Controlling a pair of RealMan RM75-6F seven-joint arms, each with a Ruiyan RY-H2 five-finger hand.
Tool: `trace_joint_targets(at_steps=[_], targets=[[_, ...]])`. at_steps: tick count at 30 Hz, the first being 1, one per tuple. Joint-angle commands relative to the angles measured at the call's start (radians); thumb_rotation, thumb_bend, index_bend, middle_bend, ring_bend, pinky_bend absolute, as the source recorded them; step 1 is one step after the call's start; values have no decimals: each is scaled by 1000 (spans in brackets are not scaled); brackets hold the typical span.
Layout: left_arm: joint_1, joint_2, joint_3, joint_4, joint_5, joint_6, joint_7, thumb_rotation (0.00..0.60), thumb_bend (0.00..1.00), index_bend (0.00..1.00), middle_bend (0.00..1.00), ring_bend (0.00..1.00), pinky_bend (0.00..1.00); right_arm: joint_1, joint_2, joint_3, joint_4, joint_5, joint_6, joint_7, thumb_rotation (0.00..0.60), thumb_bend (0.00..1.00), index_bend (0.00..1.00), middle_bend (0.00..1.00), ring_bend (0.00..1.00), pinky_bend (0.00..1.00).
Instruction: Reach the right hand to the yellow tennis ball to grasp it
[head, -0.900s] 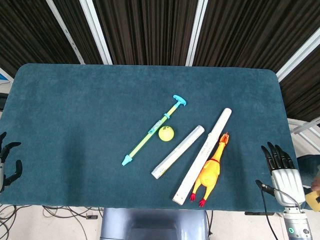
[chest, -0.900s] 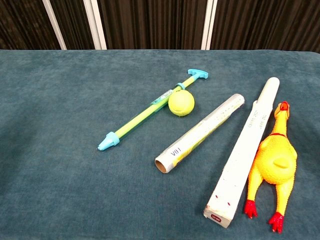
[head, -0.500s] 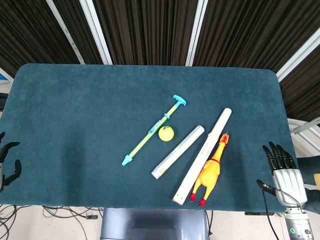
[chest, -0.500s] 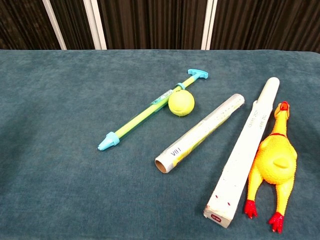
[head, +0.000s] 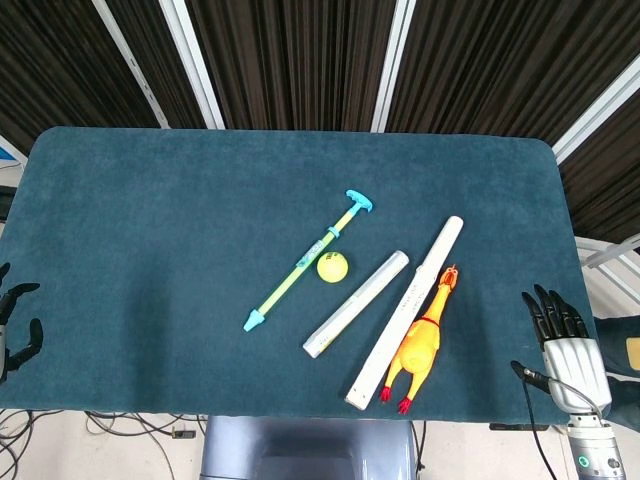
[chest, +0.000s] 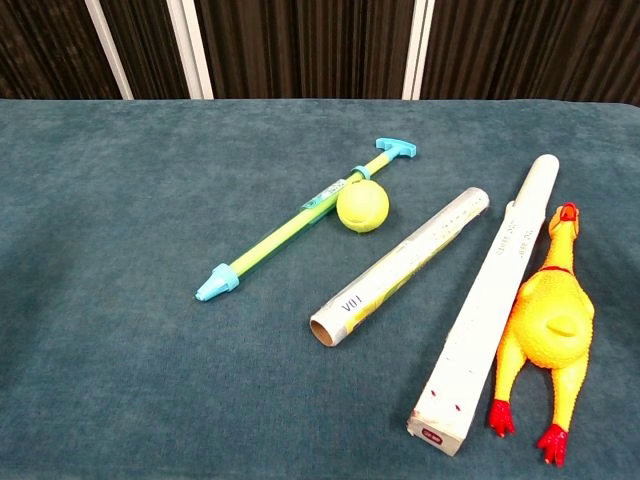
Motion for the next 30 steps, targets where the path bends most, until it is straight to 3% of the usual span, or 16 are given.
trace_joint_targets(at_steps=[1,13,20,24,30], targets=[[0,0,0,-1,-1,0,-1,600,526,251,0,0,0,-1,2,0,0,-3,-2,13,600,44,0,27,46,158],[2,1,-6,-7,-10,1,-10,600,526,251,0,0,0,49,70,2,-54,9,-114,191,600,43,0,38,72,158],[1,3,-5,-15,-10,-2,-13,600,526,251,0,0,0,201,155,102,-134,50,-283,196,600,40,0,38,72,158],[2,4,-5,-17,-9,-2,-21,600,526,251,0,0,0,335,192,164,-210,127,-478,164,600,37,0,39,71,158],[2,8,-8,-15,-15,-5,-37,600,527,250,0,0,0,532,146,236,-233,304,-731,62,600,31,0,40,71,158]])
